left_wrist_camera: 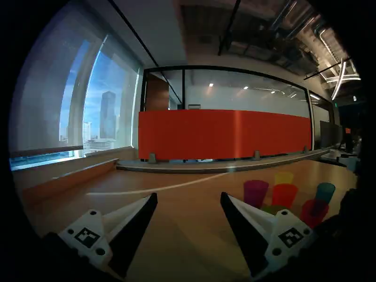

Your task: Pour water

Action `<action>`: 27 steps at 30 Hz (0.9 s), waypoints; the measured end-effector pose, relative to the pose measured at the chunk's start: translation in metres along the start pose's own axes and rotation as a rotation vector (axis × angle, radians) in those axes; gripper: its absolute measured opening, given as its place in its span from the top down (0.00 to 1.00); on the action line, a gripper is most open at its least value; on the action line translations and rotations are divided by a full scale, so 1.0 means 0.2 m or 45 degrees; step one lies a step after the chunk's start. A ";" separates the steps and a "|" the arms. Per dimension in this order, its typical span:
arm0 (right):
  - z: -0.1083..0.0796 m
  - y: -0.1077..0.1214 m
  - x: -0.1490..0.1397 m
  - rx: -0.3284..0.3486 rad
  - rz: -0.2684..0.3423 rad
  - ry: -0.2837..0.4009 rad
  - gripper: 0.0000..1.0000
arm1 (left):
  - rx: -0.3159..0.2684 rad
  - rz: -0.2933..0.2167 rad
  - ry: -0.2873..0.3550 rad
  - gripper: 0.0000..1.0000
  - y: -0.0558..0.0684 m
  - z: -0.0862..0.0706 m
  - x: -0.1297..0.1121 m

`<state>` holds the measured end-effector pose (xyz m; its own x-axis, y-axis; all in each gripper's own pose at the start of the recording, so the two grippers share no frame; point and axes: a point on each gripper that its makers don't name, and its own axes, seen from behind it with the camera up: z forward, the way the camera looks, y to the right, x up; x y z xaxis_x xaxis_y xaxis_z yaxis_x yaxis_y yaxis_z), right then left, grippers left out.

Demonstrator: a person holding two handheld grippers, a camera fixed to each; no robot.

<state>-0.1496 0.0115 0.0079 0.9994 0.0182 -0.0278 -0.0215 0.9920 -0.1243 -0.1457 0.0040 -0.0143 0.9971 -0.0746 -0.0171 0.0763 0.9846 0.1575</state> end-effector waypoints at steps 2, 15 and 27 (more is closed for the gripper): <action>0.00 0.00 0.00 0.000 -0.003 0.002 0.00 | 0.000 0.000 0.000 0.00 0.00 0.00 0.00; -0.03 -0.01 0.01 0.006 -0.011 0.007 0.00 | 0.000 0.000 0.000 0.00 0.00 0.00 0.00; -0.02 -0.01 0.01 0.013 -0.010 0.006 0.00 | 0.000 0.000 0.000 0.00 0.00 0.00 0.00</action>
